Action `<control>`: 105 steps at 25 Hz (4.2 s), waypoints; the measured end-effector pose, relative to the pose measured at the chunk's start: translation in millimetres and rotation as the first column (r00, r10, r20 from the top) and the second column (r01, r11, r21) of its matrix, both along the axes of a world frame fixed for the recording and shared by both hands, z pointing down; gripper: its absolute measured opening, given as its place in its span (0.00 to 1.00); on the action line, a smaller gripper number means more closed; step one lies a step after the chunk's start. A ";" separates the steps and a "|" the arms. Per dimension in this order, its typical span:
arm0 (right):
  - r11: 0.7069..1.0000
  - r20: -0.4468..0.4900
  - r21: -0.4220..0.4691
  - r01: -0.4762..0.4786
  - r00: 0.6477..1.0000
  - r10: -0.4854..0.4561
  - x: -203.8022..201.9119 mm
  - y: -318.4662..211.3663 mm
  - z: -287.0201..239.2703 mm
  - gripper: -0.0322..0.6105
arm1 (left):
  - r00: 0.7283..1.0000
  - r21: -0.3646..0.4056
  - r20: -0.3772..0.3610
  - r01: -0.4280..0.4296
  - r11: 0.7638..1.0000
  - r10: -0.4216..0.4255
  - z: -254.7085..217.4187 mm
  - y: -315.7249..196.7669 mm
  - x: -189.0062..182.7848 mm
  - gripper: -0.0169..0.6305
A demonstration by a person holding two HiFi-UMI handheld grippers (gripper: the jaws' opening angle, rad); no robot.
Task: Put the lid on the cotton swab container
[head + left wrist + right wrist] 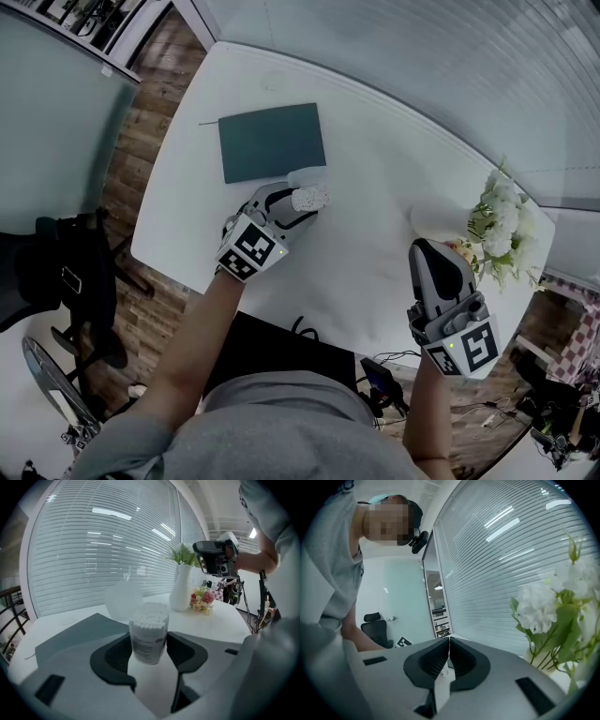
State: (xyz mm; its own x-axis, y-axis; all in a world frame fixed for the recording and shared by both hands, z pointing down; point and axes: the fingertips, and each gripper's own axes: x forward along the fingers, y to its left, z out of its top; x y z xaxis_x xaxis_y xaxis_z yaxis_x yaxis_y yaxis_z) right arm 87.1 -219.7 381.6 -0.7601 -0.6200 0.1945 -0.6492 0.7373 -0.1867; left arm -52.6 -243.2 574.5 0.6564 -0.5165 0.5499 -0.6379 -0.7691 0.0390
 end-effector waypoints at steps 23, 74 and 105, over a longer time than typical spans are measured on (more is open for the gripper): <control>0.993 0.079 0.116 0.033 0.996 -0.043 -7.2 22.7 -62.2 0.09 | 0.999 0.023 0.000 -0.038 0.999 0.038 -66.2 19.7 0.2 0.38; 0.976 0.002 -0.020 0.218 0.976 -0.218 -47.6 40.6 -97.4 0.09 | 0.911 0.122 0.062 -0.413 0.903 0.408 -201.1 137.9 67.6 0.38; 0.807 -0.057 -0.268 0.526 0.828 -0.558 -79.4 97.4 -83.5 0.09 | 0.901 0.098 0.067 -0.434 0.896 0.429 -193.1 143.1 74.0 0.38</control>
State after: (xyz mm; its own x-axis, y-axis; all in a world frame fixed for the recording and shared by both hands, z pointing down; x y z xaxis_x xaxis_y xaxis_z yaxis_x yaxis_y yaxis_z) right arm 7.7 -122.4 298.1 -0.9171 -0.0390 0.3968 -0.1864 0.9216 -0.3404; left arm 21.4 -100.1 381.4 0.8054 -0.2455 0.5396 -0.2414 -0.9672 -0.0797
